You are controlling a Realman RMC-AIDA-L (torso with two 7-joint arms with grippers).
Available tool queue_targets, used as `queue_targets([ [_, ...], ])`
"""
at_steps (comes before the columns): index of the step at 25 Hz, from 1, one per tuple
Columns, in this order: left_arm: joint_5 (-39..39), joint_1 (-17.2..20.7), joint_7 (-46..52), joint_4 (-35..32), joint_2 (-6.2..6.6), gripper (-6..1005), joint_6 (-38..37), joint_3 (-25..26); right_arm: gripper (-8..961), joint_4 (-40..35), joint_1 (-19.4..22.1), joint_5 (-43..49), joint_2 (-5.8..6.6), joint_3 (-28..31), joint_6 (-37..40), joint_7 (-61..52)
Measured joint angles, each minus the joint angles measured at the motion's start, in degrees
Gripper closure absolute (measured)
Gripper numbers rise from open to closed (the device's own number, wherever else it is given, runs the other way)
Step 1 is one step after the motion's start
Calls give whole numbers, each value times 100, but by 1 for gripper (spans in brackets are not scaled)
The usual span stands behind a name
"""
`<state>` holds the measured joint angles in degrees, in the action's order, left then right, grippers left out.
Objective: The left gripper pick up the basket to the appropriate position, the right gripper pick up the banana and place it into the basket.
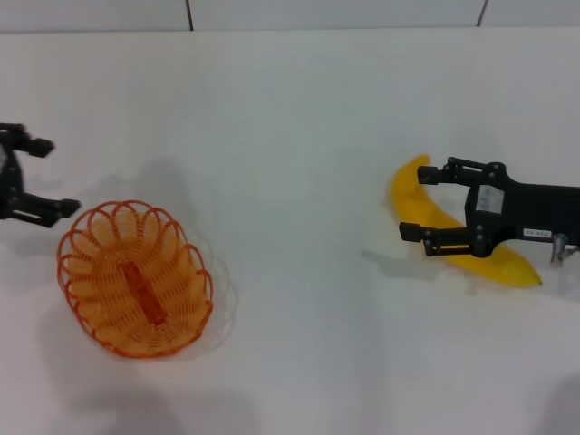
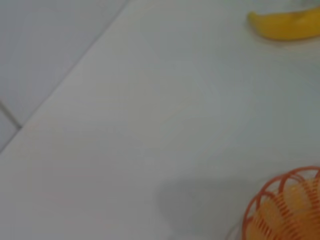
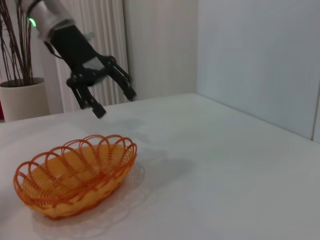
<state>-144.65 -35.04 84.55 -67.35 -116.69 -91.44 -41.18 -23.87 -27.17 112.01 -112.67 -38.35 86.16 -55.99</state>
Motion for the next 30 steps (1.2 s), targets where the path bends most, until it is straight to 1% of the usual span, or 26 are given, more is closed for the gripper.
queue_targets([
  [4, 20, -162, -106, 276, -4, 97, 195, -252, 66, 9, -32, 9, -8, -5, -3, 0],
  [8, -70, -408, -137, 905, 9, 98, 573, -617, 67, 18, -34, 13, -9, -6, -8, 0],
  [10, -204, -545, -147, 1270, 9, 98, 843, -669, 67, 20, -37, 14, -9, -6, -11, -1],
  [13, -309, -671, -210, 1605, 5, 98, 1093, -679, 68, 26, -41, 3, -15, -6, -27, -5],
  [19, -287, -749, -295, 1758, -22, 99, 1208, -745, 69, 33, -48, -5, -18, -6, -29, -8],
  [23, -325, -750, -61, 1772, -30, 99, 1274, -920, 70, 42, -75, 7, -18, -6, -37, -47],
  [30, -342, -770, 108, 1785, -32, 168, 1465, -1178, 72, 42, -78, 13, -18, -6, -48, -78],
])
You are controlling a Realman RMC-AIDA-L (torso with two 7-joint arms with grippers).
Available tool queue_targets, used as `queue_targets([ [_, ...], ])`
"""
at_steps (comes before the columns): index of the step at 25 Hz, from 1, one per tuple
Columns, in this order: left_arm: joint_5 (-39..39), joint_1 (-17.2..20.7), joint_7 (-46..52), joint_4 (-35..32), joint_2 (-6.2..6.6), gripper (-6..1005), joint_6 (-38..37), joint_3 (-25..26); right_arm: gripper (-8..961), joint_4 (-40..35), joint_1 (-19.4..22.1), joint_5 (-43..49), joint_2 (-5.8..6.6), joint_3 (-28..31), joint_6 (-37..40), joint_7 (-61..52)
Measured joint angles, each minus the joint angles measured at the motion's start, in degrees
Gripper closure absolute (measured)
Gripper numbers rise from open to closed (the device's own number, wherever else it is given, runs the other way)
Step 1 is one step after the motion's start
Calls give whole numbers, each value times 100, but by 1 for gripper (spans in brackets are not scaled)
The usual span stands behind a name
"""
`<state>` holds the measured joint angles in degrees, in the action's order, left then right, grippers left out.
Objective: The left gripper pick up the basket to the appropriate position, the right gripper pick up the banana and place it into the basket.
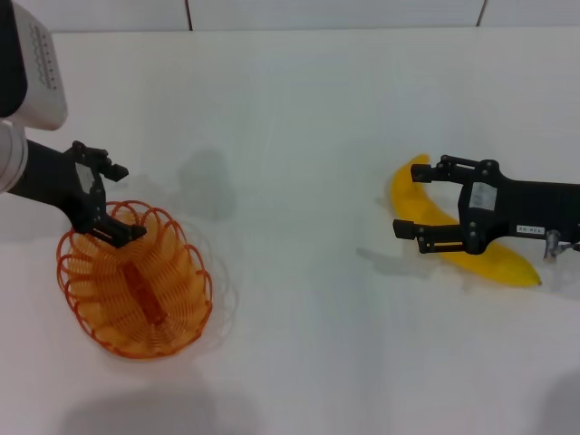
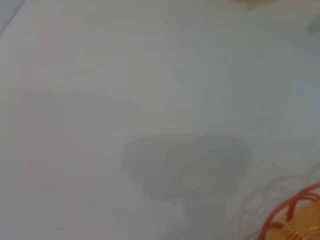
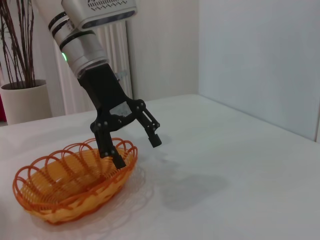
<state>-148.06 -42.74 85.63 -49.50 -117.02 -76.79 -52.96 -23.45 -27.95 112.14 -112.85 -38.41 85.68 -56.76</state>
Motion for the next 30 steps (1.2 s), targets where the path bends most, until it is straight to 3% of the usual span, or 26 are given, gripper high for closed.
queue_targets([
  [3, 10, -3, 14, 6, -2, 197, 9, -40, 72, -1, 0, 1, 0, 0, 0, -1],
  [9, 18, 8, 26, 11, -5, 1, 15, -92, 74, -2, 0, 1, 0, 0, -8, -1],
  [30, 83, 34, 130, -34, -5, 96, 15, -109, 78, -1, 20, -4, 6, 0, 45, -2],
])
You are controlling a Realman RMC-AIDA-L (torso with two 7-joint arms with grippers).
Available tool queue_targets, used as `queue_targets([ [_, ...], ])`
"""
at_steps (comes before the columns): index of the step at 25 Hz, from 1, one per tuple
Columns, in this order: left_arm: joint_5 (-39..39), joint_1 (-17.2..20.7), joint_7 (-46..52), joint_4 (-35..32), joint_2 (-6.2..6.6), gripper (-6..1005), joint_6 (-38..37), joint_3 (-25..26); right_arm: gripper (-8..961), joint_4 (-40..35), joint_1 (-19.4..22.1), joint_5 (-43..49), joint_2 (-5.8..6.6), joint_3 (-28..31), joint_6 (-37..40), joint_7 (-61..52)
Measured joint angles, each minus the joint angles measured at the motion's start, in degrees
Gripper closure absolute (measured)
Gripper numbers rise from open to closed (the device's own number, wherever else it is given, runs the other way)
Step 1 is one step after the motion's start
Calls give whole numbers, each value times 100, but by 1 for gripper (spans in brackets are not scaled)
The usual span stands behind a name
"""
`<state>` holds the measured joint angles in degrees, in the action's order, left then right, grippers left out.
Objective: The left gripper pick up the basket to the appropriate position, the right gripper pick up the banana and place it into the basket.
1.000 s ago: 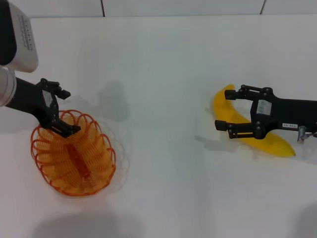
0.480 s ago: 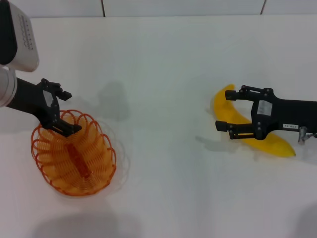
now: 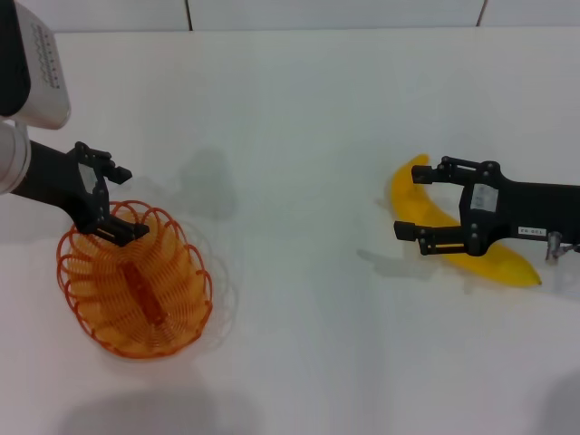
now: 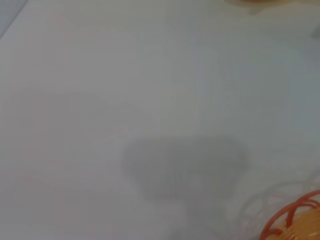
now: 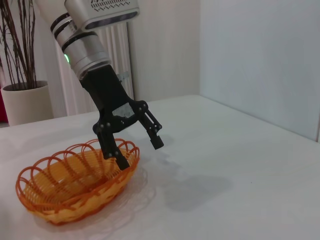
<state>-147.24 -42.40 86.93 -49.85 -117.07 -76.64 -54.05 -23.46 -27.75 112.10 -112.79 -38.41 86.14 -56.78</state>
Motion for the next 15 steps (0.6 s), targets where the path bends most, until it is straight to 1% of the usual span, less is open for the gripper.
queue_targets([
  [8, 0, -2, -24, 0, 0, 113, 0, 0, 80, 0, -3, 5, 3, 0, 0, 0],
  [15, 63, 42, -47, -14, -25, 172, 144, -49, 82, 0, 4, 4, 3, 0, -18, 0],
])
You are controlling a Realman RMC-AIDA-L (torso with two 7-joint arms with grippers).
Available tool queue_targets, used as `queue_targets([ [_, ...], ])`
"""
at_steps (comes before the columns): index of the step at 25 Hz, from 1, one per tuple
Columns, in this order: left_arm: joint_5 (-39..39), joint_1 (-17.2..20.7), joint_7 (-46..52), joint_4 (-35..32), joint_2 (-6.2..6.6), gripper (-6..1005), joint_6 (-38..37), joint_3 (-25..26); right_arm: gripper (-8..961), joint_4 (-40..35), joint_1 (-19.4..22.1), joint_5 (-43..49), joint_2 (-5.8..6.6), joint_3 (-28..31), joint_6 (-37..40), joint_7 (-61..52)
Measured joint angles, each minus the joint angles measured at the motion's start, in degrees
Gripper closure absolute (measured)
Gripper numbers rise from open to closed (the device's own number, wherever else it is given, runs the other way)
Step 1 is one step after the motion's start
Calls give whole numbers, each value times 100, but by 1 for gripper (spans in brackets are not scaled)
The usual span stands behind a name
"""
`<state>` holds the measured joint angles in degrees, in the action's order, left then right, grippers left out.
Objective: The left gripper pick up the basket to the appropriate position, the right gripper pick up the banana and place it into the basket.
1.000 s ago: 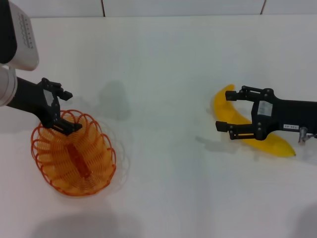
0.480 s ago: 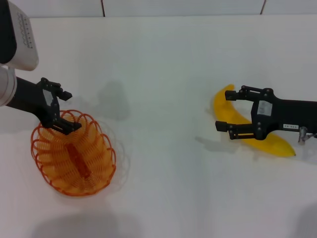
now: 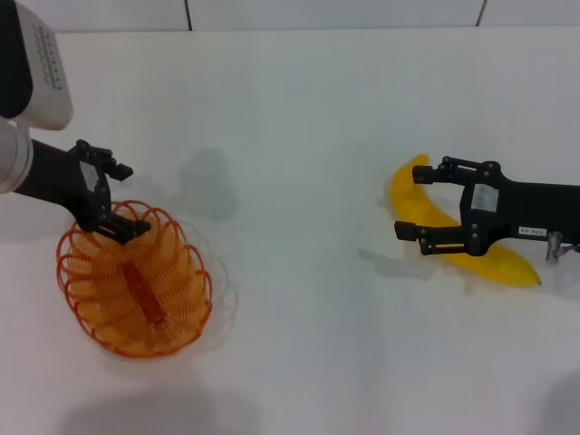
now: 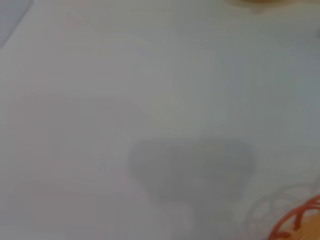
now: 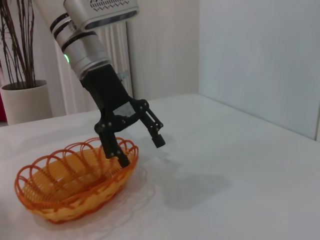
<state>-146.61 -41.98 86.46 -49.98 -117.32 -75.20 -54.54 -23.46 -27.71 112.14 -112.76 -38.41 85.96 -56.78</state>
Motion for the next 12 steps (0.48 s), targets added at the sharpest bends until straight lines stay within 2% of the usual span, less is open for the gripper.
queue_targets([
  [6, 57, 34, 155, 18, 7, 223, 190, -301, 83, 0, 3, -4, -1, 0, 2, 0],
  [12, 77, 39, 154, 16, 17, 313, 178, -321, 85, 0, 7, -1, -6, 0, 7, 0],
])
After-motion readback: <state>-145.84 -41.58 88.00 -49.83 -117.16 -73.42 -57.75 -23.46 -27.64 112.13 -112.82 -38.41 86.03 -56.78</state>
